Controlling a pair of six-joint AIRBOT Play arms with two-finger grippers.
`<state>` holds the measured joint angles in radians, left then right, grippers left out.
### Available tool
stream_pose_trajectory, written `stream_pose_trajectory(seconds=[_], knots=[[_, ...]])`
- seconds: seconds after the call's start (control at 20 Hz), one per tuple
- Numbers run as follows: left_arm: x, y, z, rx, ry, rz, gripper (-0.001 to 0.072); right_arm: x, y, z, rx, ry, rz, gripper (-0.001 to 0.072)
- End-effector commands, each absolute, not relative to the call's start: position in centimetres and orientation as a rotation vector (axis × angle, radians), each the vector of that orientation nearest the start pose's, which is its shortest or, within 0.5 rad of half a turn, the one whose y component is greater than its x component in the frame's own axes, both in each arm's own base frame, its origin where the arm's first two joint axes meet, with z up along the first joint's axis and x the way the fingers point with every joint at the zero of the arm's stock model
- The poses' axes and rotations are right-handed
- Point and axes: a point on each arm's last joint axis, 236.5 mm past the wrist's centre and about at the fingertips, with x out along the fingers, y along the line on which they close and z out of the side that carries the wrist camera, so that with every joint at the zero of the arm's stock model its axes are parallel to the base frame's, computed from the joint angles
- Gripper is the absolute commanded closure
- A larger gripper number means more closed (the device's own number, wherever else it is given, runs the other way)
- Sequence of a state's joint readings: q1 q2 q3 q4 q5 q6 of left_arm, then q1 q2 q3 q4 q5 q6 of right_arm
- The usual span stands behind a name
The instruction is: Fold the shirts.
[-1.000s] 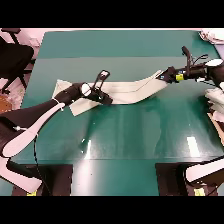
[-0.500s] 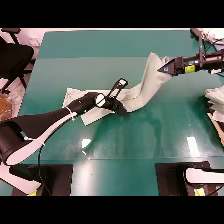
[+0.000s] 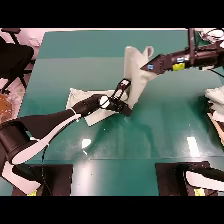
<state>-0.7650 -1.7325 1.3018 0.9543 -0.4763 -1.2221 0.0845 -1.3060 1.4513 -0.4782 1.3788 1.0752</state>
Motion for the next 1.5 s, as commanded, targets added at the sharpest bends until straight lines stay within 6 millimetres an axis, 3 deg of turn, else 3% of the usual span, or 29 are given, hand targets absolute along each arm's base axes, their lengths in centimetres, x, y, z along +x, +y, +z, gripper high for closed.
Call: stream_pose_trajectory(seconds=[0.0, 0.2, 0.35, 0.5, 0.7, 0.95, 1.15, 1.3, 1.45], knots=[[35.3, -43.9, -6.6, -0.012, 0.968, -0.876, 0.068, 34.2, 28.1, 22.0, 0.372, 0.854, 1.173, 0.0693], [35.6, -44.6, -5.3, 0.003, 0.934, -0.912, 0.068, 33.4, 30.8, 22.4, 0.359, 0.826, 1.2, 0.0692], [36.1, -45.0, -3.3, 0.011, 0.905, -0.937, 0.0682, 34.1, 30.8, 22.5, 0.36, 0.809, 1.179, 0.0693], [36.7, -43.5, -2.4, 0.067, 0.896, -0.936, 0.0683, 35.3, 29.7, 22.5, 0.373, 0.792, 1.14, 0.0693], [37.6, -39.8, -2.1, 0.136, 0.945, -0.917, 0.0683, 36.4, 28.3, 22.5, 0.388, 0.782, 1.104, 0.0693], [40.9, -34.6, -0.3, 0.172, 0.919, -0.832, 0.0684, 36.9, 27.7, 22.5, 0.393, 0.777, 1.089, 0.0693], [43.9, -29.5, 3.6, 0.179, 0.846, -0.737, 0.0685, 37.0, 27.9, 22.4, 0.398, 0.778, 1.089, 0.0693], [46.7, -23.3, 6.1, 0.143, 0.799, -0.617, 0.0685, 36.7, 29.9, 20.8, 0.416, 0.83, 1.115, 0.0694], [48.0, -15.8, 8.4, 0.105, 0.792, -0.489, 0.0684, 36.8, 33.7, 18.4, 0.425, 0.861, 1.128, 0.0693]])
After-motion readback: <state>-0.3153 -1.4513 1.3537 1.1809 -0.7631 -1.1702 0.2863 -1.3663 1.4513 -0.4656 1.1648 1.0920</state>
